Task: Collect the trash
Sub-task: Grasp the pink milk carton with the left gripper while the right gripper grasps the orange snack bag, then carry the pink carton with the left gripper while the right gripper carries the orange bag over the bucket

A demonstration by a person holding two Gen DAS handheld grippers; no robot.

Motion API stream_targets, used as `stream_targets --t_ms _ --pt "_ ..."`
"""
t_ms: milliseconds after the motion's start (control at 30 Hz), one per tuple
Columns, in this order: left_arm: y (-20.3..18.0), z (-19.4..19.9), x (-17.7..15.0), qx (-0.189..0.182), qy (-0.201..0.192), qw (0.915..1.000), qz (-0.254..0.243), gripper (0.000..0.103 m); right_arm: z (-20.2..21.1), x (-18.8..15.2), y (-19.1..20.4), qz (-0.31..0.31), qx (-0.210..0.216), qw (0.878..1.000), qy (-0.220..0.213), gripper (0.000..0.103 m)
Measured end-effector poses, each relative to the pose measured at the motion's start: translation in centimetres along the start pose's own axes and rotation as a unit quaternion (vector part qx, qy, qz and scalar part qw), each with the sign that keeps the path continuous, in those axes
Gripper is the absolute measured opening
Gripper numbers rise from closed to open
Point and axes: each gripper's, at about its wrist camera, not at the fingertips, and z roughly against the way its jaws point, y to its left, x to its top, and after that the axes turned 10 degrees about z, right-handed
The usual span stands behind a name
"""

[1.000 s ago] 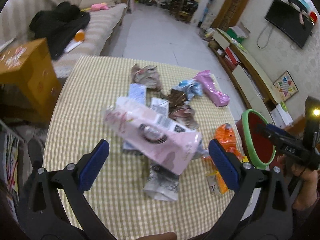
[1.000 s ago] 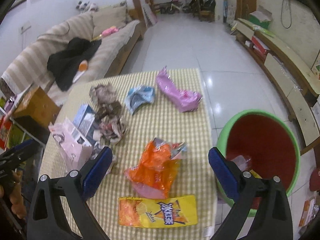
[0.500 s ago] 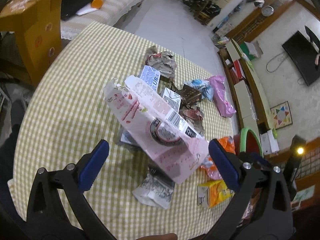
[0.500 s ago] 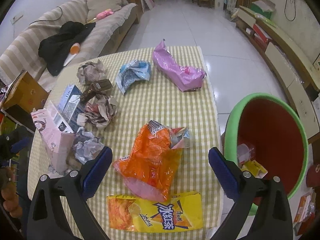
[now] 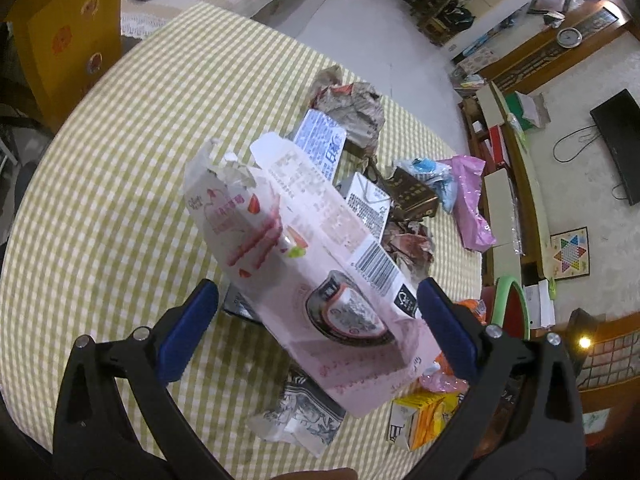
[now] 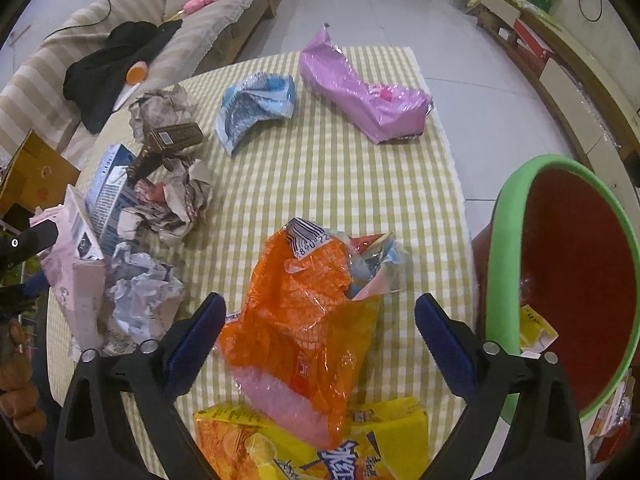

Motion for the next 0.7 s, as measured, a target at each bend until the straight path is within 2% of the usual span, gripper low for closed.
stream_targets --t_ms 67,100,200,367,400,433,500,700 --pt "-0.1 0.0 -0.1 0.008 -0.003 1.0 -0.004 0.09 -0.5 0.1 0.1 -0.001 0.008 1.0 0.006 0.078" --pt "-0.3 -0.1 -0.1 0.012 -0.005 0.9999 -0.006 0.084 -0.7 0.0 0.1 0.0 0.013 1.0 0.011 0.072" --pt "-0.1 -0.1 0.0 0.017 -0.008 0.9998 -0.008 0.067 -0.8 0.1 0.4 0.004 0.017 1.0 0.012 0.067" --pt "0.5 0.5 0.2 0.001 -0.006 0.9999 -0.013 0.06 0.0 0.0 1.0 0.018 0.023 1.0 0.004 0.063" --pt "0.6 0.8 0.2 0.0 -0.008 0.9998 -0.016 0.058 0.1 0.1 1.1 0.02 0.022 1.0 0.002 0.062" --pt "0.5 1.1 0.2 0.002 -0.011 0.9997 -0.02 0.052 0.4 0.1 1.2 0.022 0.019 1.0 -0.002 0.061" --pt "0.4 1.7 0.1 0.001 -0.016 0.9994 -0.031 0.048 0.8 0.1 1.5 0.025 0.017 1.0 -0.008 0.061" --pt "-0.3 3.6 -0.5 -0.004 -0.03 0.9978 -0.058 0.041 2.0 0.3 1.6 0.026 0.016 0.999 -0.026 0.06"
